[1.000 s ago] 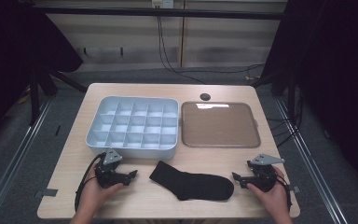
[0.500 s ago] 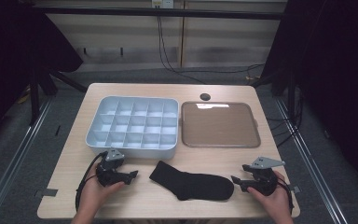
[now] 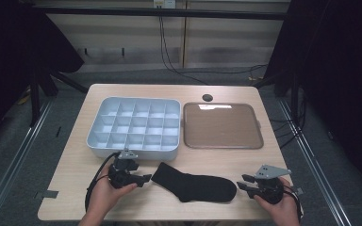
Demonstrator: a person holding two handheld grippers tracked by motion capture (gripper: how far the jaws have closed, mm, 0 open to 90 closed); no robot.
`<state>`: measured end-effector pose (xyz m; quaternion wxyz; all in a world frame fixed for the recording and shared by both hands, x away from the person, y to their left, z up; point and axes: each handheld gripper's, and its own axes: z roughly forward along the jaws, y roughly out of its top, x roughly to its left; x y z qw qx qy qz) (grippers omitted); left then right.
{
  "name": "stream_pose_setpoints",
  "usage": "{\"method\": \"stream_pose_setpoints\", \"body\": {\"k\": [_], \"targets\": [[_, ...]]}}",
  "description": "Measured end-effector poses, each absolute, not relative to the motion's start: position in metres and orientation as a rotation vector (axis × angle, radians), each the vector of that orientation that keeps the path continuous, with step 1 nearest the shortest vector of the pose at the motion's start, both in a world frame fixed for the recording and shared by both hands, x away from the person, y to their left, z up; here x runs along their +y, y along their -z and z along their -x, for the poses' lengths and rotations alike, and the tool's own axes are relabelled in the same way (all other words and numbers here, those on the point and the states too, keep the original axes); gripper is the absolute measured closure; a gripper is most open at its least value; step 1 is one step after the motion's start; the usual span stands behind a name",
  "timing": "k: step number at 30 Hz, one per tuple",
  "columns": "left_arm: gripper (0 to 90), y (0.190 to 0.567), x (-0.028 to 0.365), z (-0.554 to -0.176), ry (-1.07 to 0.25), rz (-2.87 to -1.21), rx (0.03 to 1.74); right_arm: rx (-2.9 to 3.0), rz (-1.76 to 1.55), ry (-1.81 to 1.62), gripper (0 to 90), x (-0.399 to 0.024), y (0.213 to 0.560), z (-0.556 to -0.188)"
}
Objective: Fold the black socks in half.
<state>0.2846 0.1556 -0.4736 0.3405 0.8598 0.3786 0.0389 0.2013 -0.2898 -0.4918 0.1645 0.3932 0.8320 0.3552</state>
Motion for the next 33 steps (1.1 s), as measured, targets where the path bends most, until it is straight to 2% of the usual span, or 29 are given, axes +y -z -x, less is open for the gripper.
{"method": "stream_pose_setpoints", "body": {"k": [4, 9, 17, 33], "targets": [[34.3, 0.471, 0.146, -0.288, -0.072, -2.21, 0.992, 2.388, -1.089, -1.002, 74.2, -0.29, 0.49, -0.193], [38.5, 0.471, 0.134, -0.292, -0.055, -2.226, 0.993, 2.409, -1.088, -1.019, 79.1, -0.291, 0.491, -0.184], [48.6, 0.473, 0.123, -0.298, -0.058, -2.268, 1.043, 2.444, -1.069, -1.025, 81.9, -0.287, 0.494, -0.176], [53.4, 0.482, 0.116, -0.303, -0.034, -2.316, 1.056, 2.475, -1.077, -1.052, 88.5, -0.29, 0.499, -0.174]]}}
